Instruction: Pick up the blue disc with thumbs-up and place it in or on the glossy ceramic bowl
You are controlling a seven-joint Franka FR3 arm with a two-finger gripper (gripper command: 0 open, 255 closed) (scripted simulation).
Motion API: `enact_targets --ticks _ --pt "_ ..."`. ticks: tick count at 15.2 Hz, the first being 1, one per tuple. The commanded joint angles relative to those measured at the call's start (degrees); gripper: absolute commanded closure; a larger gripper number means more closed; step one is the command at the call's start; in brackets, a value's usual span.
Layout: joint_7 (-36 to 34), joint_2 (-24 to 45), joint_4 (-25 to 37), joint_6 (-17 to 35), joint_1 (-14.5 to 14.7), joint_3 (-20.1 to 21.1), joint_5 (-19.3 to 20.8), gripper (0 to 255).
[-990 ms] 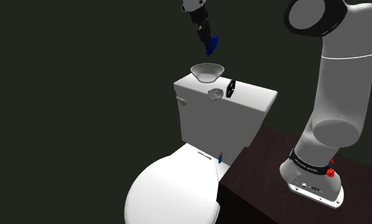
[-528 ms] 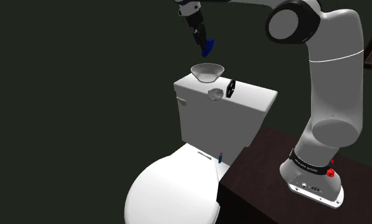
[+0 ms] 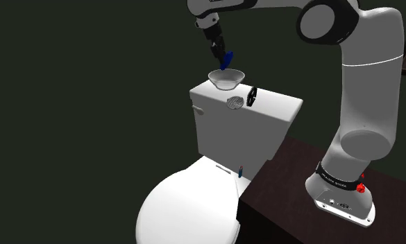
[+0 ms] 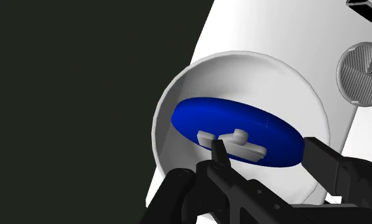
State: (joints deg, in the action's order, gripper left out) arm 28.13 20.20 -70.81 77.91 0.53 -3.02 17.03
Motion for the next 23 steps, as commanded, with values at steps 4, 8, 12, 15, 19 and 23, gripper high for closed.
enact_targets --ticks 4,8,12,15,19,23 --pt "-1.10 -0.95 -5.09 4.04 -0.18 0.06 -0.12 255" --pt "-1.10 -0.95 -5.09 4.04 -0.18 0.06 -0.12 255" --pt "-1.10 -0.95 -5.09 4.04 -0.18 0.06 -0.12 0" --pt "-1.10 -0.95 -5.09 4.04 -0.18 0.06 -0.12 0" --pt "-0.47 1.48 2.09 -0.76 0.44 0.22 -0.10 0" --pt "0.30 4.51 9.94 -5.59 1.04 0.26 0.00 0"
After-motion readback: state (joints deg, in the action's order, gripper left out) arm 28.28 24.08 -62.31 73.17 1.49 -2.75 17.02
